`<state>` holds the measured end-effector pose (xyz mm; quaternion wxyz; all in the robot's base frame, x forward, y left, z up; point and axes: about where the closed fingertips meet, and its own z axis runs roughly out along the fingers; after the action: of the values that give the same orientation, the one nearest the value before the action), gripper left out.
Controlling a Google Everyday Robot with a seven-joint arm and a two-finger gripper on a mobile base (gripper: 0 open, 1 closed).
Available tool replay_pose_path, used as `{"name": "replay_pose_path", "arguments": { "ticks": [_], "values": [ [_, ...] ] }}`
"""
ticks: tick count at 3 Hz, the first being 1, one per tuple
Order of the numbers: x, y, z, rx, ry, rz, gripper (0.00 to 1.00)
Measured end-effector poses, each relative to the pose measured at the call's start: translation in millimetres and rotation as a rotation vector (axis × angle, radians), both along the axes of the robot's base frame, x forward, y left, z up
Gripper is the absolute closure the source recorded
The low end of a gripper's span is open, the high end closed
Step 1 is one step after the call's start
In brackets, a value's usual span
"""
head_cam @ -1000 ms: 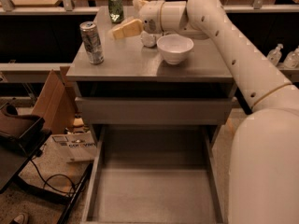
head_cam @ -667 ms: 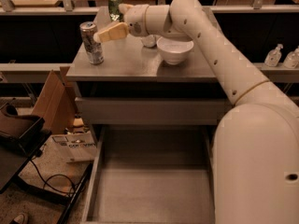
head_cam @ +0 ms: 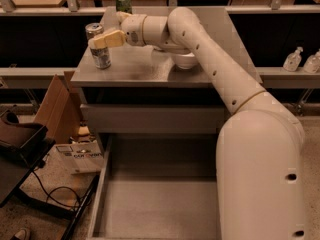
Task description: Place redbull can into middle drawer
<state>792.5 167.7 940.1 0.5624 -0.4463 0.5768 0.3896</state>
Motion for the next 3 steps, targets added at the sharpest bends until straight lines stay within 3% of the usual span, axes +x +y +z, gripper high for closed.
{"name": "replay_pose_path", "arguments": {
  "ticks": [3],
  "values": [
    [-20.6,27.4,-9.8,-0.012,-0.023,-0.003,0.72]
  ]
}}
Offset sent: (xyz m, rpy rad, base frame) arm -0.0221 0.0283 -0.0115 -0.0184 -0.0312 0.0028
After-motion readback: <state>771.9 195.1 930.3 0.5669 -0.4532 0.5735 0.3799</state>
